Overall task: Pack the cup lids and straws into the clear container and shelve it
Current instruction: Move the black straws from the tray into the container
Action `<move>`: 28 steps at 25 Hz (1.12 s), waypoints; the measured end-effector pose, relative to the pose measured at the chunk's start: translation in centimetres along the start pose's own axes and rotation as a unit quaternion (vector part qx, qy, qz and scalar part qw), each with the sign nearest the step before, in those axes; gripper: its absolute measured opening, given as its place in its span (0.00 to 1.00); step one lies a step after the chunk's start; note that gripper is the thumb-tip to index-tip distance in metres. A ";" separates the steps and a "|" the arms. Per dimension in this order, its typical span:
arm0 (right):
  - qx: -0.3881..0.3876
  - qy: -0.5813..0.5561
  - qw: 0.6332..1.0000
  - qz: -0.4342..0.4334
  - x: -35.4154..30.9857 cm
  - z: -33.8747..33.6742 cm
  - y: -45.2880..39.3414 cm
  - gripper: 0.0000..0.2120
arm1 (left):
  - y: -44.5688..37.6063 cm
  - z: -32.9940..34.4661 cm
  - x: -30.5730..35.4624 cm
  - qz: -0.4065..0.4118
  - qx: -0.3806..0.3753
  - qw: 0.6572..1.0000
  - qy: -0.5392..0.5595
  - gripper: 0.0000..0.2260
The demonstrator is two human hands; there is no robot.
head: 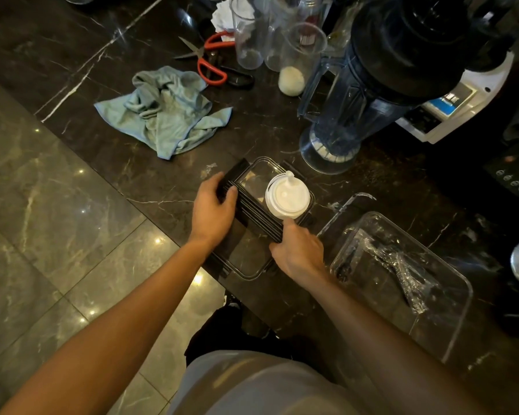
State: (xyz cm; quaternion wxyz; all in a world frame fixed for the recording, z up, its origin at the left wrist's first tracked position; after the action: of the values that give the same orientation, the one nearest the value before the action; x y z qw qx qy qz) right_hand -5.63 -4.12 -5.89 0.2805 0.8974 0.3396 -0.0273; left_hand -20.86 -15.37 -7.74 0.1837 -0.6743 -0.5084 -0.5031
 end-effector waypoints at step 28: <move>0.161 0.072 0.981 -0.076 1.8 1.4 1.7 0.37 | 0.0 3.4 -2.2 0.286 -0.043 0.911 -0.294 0.20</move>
State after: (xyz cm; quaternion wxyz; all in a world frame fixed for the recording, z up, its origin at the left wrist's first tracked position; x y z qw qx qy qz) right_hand -2.98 -4.82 -6.74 0.1045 0.9022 0.4168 -0.0382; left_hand -19.10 -13.85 -11.11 0.1334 -0.9155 -0.3024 -0.2293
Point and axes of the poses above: each hand's wrist, its own y-axis away from the middle knuckle, its own z-axis out of the palm, x = y × z, the point moved 3 cm from there along -y, towards the middle knuckle
